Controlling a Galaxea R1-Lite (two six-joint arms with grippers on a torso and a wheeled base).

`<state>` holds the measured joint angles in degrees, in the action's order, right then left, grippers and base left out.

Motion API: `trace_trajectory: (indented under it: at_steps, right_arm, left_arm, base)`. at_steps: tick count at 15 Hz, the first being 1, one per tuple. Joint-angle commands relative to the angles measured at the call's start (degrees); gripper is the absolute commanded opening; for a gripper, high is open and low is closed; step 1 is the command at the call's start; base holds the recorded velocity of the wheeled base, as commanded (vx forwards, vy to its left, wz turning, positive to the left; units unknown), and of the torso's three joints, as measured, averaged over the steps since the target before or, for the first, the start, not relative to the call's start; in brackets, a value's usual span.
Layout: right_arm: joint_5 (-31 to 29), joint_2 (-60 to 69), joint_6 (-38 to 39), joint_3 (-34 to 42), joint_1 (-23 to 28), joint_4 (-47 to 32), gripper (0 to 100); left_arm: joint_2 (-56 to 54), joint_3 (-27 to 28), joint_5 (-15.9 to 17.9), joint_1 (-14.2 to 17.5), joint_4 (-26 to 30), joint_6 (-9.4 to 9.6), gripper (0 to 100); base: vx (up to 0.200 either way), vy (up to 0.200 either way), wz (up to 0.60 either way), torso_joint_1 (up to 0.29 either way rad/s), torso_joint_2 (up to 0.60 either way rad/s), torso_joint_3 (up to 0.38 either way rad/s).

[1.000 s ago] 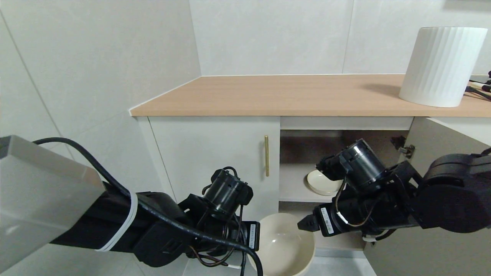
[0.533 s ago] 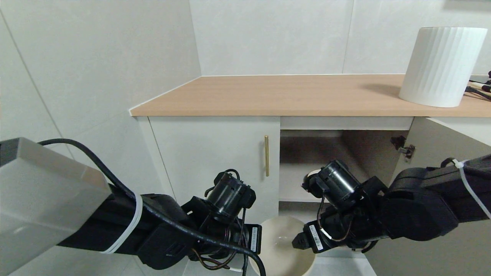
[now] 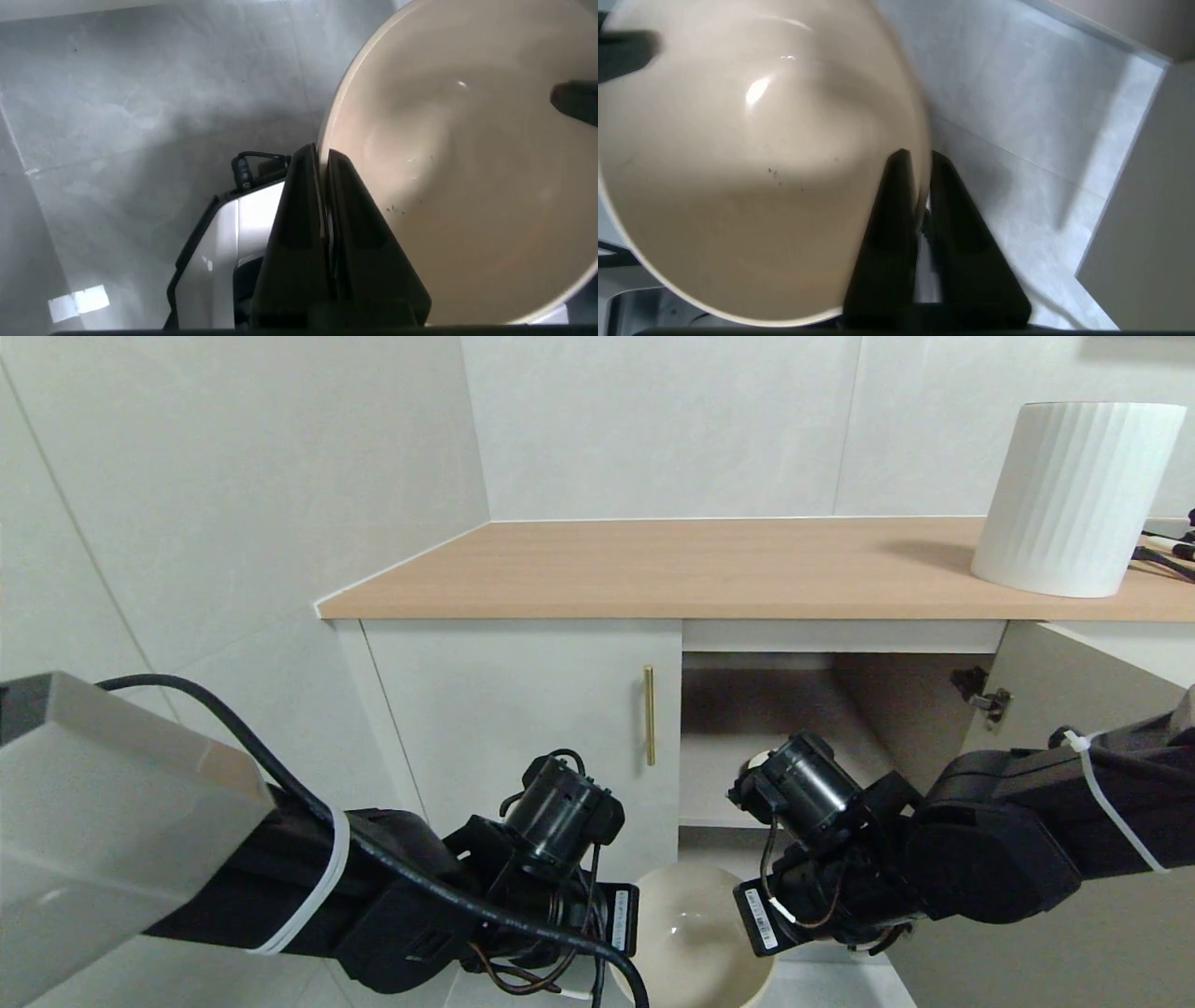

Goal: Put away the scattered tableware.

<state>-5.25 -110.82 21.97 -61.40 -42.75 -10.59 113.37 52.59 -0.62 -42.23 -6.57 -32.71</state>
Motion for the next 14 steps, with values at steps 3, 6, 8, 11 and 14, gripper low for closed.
trace_trajectory:
  at_steps: [3, 6, 8, 11, 14]
  right_arm:
    - [0.1, 0.1, -0.1, 0.1, -0.3, 0.0, 0]
    - [0.0, -0.1, -0.1, 0.1, -0.2, 0.0, 0]
    - [0.0, -0.3, -0.1, 0.1, -0.3, 0.0, 0]
    - [0.0, -0.3, -0.1, 0.1, -0.3, 0.0, 0]
    - [0.0, -0.3, -0.1, 0.2, -0.3, 0.0, 0]
  left_arm:
    - [0.0, 0.1, -0.1, 0.0, 0.0, 0.01, 0]
    - [-0.1, 0.1, -0.1, 0.0, 0.0, -0.08, 0]
    - [-0.3, 0.1, -1.2, 0.0, -0.1, -0.25, 0]
    - [-0.3, 0.1, -1.8, 0.0, -1.5, -0.34, 100]
    - [-0.4, 0.1, -1.8, 0.0, -1.7, -0.34, 100]
  base:
    - [0.000, 0.000, 0.00, 0.000, 0.00, 0.000]
    - [0.000, 0.000, 0.00, 0.000, 0.00, 0.000]
    - [0.000, 0.000, 0.00, 0.000, 0.00, 0.000]
    - [0.000, 0.000, 0.00, 0.000, 0.00, 0.000]
    - [0.000, 0.000, 0.00, 0.000, 0.00, 0.000]
